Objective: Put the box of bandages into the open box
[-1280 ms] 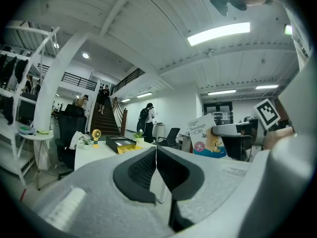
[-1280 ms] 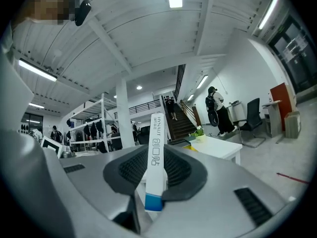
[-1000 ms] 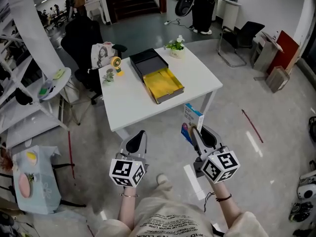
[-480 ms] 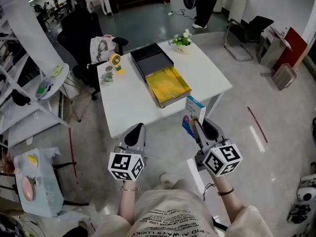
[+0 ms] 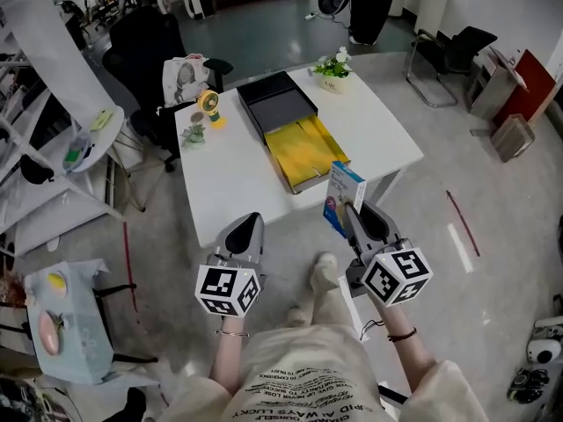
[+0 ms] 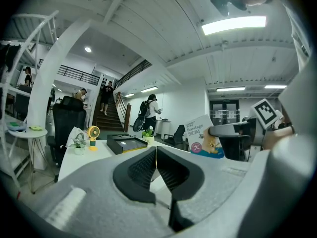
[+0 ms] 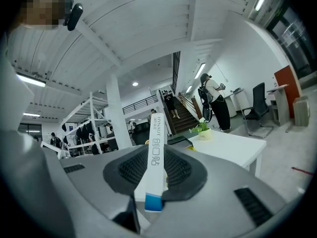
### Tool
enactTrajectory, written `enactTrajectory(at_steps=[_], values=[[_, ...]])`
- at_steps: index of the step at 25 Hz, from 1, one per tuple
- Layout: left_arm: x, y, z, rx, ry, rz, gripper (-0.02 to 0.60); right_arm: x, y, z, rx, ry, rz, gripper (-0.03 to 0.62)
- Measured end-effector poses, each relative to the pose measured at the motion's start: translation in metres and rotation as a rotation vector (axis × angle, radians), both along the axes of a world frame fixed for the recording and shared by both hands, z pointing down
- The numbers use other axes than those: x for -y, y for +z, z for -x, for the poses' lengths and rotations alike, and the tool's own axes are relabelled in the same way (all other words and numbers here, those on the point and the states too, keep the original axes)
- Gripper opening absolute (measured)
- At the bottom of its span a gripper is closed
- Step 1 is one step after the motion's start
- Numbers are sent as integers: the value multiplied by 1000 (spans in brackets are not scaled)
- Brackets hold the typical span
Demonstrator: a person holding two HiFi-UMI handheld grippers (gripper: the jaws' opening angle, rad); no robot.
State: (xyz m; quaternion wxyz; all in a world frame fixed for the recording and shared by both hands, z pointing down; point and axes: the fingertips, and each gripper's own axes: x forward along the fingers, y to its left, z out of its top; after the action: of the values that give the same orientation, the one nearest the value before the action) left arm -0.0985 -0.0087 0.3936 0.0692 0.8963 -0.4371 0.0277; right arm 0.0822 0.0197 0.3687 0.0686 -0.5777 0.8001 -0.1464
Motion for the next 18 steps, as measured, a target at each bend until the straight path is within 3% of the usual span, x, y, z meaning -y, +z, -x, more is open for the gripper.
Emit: enactTrajectory(at_steps=[18], values=[[122, 22, -17, -29, -72, 76, 23, 151, 11, -8, 3, -118, 72, 92]])
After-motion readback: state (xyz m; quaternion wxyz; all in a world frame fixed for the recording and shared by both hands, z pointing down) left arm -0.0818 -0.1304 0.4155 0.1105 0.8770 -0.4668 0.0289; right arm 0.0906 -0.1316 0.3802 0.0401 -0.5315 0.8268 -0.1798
